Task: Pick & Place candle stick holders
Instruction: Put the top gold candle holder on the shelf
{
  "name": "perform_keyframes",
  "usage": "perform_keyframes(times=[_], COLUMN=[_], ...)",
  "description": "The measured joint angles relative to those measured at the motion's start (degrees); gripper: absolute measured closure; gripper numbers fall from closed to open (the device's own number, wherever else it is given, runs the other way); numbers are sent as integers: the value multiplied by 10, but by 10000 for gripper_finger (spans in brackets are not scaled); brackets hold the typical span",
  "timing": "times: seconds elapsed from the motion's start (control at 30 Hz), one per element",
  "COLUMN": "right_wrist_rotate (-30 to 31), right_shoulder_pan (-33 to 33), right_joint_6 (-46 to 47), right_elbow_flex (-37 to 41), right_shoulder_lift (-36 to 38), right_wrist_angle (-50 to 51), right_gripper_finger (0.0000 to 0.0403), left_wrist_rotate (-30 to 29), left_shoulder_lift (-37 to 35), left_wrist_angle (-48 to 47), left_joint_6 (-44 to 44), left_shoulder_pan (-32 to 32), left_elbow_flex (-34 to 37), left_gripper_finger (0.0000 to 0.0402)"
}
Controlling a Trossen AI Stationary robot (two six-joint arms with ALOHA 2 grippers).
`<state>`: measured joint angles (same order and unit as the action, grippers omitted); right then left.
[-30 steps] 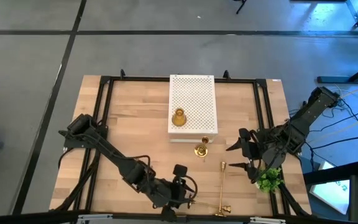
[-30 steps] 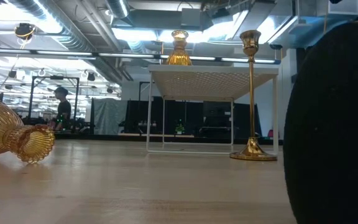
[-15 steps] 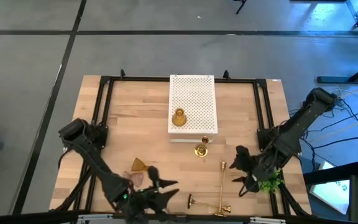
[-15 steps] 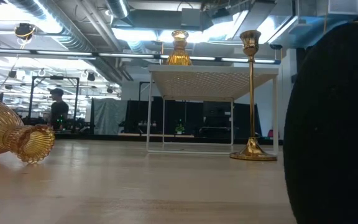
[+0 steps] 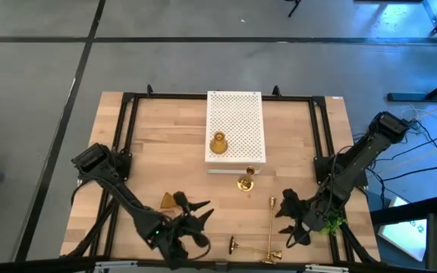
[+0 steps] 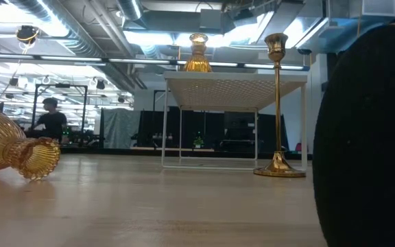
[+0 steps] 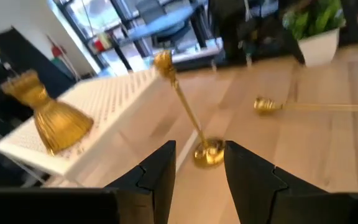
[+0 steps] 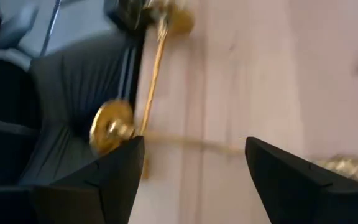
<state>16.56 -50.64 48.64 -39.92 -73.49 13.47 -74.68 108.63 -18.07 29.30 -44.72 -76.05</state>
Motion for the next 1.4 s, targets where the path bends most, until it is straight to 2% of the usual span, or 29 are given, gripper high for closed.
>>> perform_keyframes(times=[0.13,0.33,0.47,0.53,0.63,0.77,0.87,0.93,1.0,1.17,1.4], right_wrist_rotate=[120,223,267,287,308,313,314,314,314,316,387], right_shoulder_pan=[9,19,23,27,35,47,52,55,58,63,83], right_joint_6=[0,-23,-26,-26,-26,-30,-43,-45,-45,-45,-42], right_elbow_flex=[0,0,0,0,0,0,0,0,0,0,0], right_shoulder_lift=[0,-2,-24,-42,-72,-112,-136,-145,-152,-159,-160], right_wrist_angle=[1,6,4,-1,-25,-56,-75,-85,-86,-86,-81], right_gripper_finger=[121,121,121,121,121,121,121,121,121,121,121], left_wrist_rotate=[5,-47,-17,7,29,80,171,241,279,279,314], left_shoulder_lift=[0,0,0,0,0,0,0,0,0,0,0], left_wrist_angle=[4,3,12,45,153,362,525,600,626,605,560], left_joint_6=[36,117,168,172,132,-7,-127,-182,-208,-202,-146], left_shoulder_pan=[13,17,26,30,33,35,47,60,72,96,119], left_elbow_flex=[22,57,86,110,151,200,229,242,248,249,249], left_gripper_finger=[271,271,271,271,271,271,271,271,271,271,271])
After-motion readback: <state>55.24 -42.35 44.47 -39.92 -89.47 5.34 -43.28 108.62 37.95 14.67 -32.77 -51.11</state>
